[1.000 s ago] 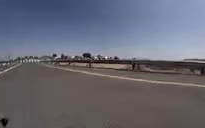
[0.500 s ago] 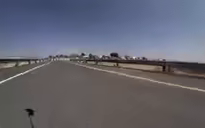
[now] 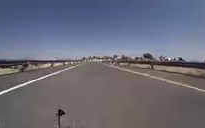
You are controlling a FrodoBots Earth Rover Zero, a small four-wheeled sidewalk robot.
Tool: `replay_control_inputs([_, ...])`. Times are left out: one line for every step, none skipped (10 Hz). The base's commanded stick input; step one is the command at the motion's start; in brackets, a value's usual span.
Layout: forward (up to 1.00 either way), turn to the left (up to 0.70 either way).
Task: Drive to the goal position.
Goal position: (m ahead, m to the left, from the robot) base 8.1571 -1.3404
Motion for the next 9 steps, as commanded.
replay_control_inputs([0.70, 0.00])
replay_control_inputs([0.70, 0.00])
replay_control_inputs([0.70, 0.00])
replay_control_inputs([0.70, 0.00])
replay_control_inputs([0.70, 0.00])
replay_control_inputs([0.70, 0.00])
replay_control_inputs([0.70, 0.00])
replay_control_inputs([0.70, 0.00])
replay_control_inputs([0.70, -0.27])
